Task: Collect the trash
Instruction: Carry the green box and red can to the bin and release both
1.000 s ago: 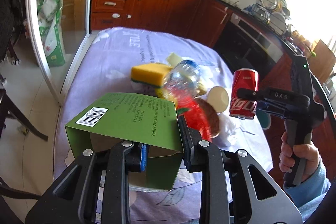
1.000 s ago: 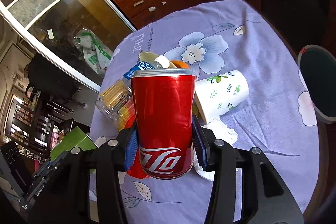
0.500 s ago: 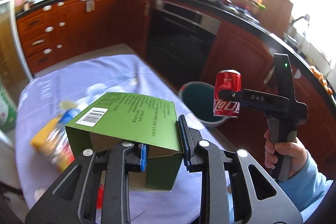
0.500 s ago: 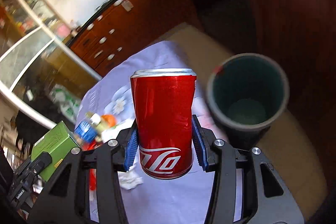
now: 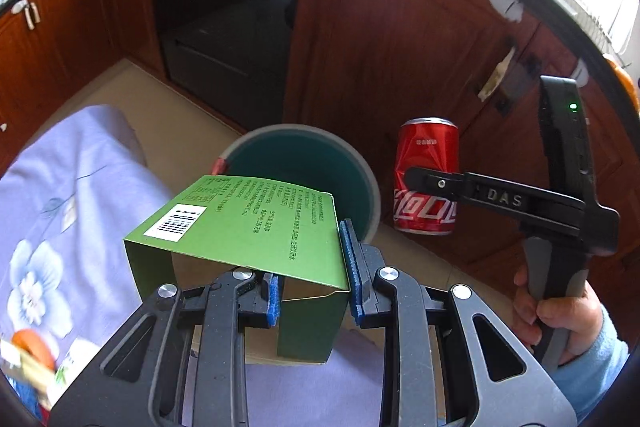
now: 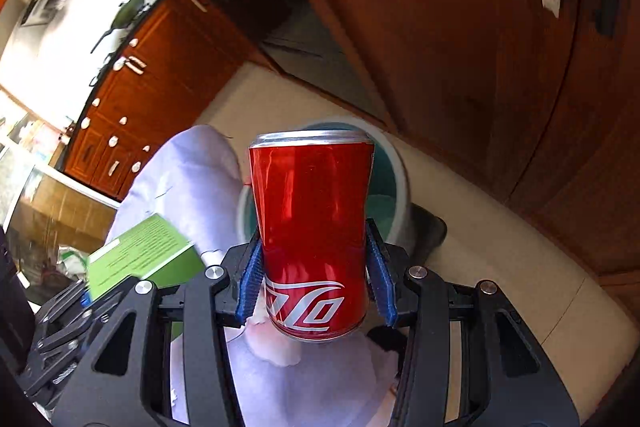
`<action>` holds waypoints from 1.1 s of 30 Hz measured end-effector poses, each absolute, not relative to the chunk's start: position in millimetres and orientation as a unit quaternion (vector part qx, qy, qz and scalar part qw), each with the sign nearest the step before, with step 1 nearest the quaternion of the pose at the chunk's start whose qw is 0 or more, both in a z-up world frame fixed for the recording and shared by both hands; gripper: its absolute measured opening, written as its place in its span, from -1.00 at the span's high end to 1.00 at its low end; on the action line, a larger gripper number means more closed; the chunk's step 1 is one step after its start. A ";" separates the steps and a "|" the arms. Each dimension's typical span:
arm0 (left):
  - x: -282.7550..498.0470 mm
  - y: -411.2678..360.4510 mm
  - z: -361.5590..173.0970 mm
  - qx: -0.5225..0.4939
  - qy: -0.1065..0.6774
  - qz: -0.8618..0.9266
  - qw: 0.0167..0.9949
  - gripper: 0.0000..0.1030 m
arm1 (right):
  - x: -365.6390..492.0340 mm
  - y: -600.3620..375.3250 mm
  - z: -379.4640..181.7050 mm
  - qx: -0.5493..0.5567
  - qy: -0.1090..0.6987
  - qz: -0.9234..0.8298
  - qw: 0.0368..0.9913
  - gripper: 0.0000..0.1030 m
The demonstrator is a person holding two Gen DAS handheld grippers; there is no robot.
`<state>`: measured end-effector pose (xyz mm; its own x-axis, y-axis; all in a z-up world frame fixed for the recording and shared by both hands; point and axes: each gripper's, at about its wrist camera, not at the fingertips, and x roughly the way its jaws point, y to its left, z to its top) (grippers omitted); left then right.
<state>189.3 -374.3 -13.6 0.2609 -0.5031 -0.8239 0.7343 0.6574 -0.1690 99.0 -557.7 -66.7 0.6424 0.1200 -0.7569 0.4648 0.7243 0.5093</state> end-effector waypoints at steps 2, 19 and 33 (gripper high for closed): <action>204.9 -391.8 -33.2 0.126 0.483 -0.398 0.770 0.49 | 106.4 -560.6 -75.3 0.361 0.416 -0.106 0.828 0.14; 238.0 -374.2 -81.3 0.104 0.523 -0.363 0.764 -0.12 | 141.0 -568.6 -108.6 0.358 0.446 -0.105 0.814 0.14; 220.7 -325.0 -46.1 0.062 0.505 -0.346 0.788 -0.81 | 156.7 -539.4 -109.9 0.359 0.466 -0.090 0.804 -0.44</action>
<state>220.7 -325.0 -46.1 0.2510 -0.4827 -0.8391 0.6088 0.7526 -0.2509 156.7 -539.4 -109.9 0.5492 0.1888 -0.8141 0.4796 0.7266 0.4921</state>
